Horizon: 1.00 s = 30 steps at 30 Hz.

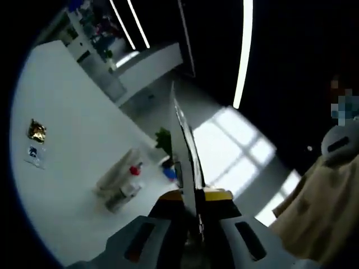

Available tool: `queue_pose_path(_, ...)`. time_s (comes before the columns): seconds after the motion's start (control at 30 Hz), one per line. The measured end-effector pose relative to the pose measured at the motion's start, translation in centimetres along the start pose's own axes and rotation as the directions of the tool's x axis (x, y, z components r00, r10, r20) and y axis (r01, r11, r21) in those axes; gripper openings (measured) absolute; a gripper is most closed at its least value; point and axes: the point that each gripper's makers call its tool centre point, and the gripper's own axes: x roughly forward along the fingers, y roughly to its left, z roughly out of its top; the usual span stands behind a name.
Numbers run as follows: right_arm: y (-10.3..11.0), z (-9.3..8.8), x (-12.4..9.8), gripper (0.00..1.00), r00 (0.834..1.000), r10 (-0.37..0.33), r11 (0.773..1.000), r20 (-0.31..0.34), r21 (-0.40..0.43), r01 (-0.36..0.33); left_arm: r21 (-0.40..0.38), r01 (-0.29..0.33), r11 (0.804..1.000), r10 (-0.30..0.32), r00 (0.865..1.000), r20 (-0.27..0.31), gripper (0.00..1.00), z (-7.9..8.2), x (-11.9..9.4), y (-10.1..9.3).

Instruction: Arrange the skincare products in the storage area until every visible bottle or jar stands upright without overlapping.

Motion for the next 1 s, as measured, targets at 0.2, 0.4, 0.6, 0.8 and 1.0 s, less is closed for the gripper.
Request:
queue_pose_path(0.2, -0.6, 0.6, -0.6, 0.01, 1.000, -0.029, 1.000, 0.011, 0.011, 0.029, -0.016, -0.013, 1.000, 0.013, 1.000, 0.001, 0.05, -0.1, -0.4, 0.5)
queue_pose_path(0.4, -1.0, 0.4, -0.5, 0.01, 0.999, -0.043, 0.999, 0.001, 0.015, 0.043, -0.026, -0.025, 0.999, 0.025, 1.000, -0.003, 0.04, -0.4, -0.6, 0.8)
queue_pose_path(0.6, -1.6, 0.5, -0.2, 0.01, 0.998, -0.061, 0.997, 0.002, 0.038, 0.061, -0.051, -0.016, 0.999, 0.017, 1.000, 0.026, 0.00, 0.1, -0.7, 0.6)
queue_pose_path(0.8, -1.6, 0.5, 0.0, 0.01, 0.998, -0.066, 0.997, -0.004, 0.039, 0.066, -0.105, -0.005, 0.995, 0.011, 0.999, 0.050, 0.00, 0.1, -0.9, 0.9)
queue_pose_path(1.0, -1.9, 0.4, -0.2, 0.01, 0.997, -0.082, 0.996, -0.008, 0.038, 0.082, -0.111, -0.056, 0.992, 0.059, 0.998, 0.025, 0.02, -0.6, -1.0, 2.1)
